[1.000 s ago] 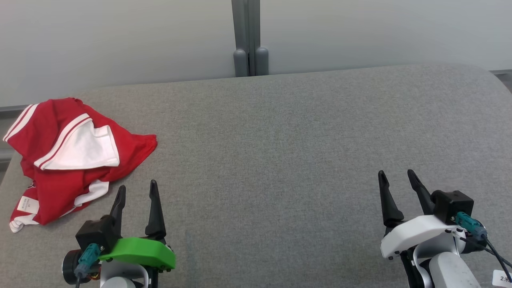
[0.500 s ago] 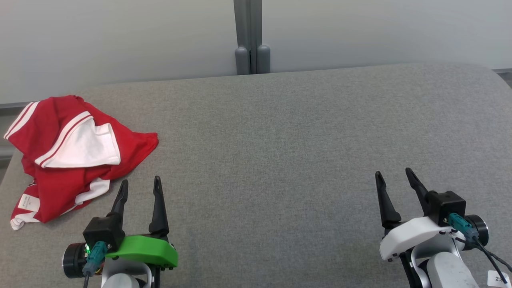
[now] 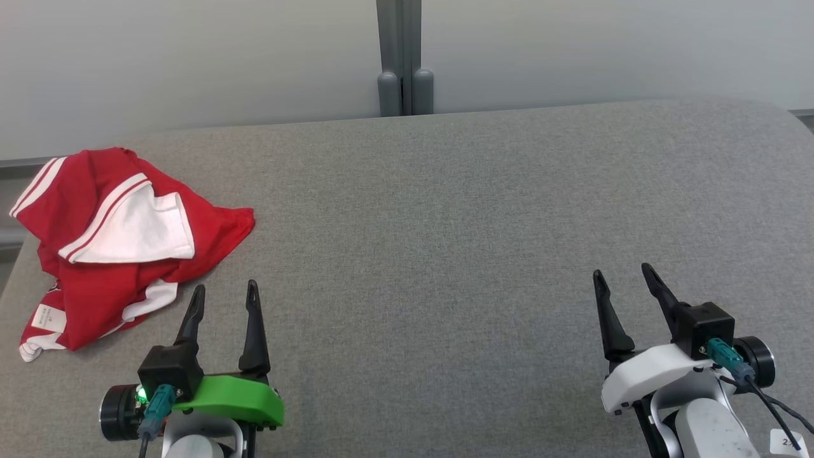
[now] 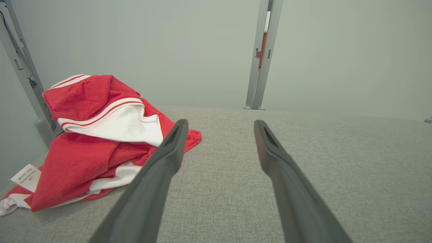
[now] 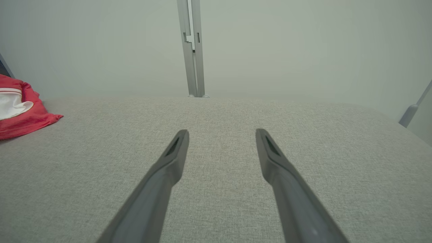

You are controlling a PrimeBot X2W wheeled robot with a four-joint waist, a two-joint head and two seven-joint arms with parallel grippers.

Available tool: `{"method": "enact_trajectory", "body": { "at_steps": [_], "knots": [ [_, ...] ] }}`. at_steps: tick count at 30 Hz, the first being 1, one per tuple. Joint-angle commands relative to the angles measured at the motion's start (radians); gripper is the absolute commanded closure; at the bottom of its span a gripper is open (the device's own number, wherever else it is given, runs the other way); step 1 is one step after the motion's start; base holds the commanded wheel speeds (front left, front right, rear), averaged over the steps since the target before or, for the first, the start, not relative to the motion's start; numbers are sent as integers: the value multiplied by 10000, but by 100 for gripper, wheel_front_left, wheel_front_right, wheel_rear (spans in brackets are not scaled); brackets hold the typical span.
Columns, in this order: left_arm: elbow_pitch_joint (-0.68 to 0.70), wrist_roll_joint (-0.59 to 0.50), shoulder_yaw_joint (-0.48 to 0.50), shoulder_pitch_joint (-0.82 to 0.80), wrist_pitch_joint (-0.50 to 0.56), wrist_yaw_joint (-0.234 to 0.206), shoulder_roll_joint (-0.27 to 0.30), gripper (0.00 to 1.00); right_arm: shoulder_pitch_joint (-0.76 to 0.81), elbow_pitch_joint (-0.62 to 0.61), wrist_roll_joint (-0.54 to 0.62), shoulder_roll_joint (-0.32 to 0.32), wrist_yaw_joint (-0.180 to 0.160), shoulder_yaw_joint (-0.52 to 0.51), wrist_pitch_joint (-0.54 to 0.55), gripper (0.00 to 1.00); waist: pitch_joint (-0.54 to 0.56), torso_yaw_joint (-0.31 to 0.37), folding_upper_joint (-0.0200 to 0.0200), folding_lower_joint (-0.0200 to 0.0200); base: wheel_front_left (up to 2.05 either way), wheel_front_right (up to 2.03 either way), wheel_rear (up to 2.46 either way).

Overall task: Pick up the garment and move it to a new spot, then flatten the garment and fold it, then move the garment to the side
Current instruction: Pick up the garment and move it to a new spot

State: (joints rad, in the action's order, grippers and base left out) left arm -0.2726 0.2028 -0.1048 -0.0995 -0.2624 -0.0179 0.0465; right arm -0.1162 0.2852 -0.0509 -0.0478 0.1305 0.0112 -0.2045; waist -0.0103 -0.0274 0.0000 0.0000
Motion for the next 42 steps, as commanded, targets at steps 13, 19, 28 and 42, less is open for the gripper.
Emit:
{"method": "enact_trajectory", "body": {
  "at_steps": [13,19,28,42],
  "knots": [
    [-167,219,-35,-206,-38,-149,70,0,21,-251,164,-36,5,-183,-122,0,-29,-1171,0,0,0,0,0],
    [-255,74,196,-133,-38,-153,65,0,43,-398,80,-39,5,-86,-119,0,-32,-2318,0,0,0,0,0],
    [-250,-5,465,-57,-37,-69,64,0,88,-407,-13,-39,5,-83,-172,0,-136,-4060,0,0,0,0,0],
    [160,159,1080,425,-37,-283,58,0,-174,-243,-78,-47,3,304,-90,0,-225,-5091,0,0,0,0,0]
  ]
}}
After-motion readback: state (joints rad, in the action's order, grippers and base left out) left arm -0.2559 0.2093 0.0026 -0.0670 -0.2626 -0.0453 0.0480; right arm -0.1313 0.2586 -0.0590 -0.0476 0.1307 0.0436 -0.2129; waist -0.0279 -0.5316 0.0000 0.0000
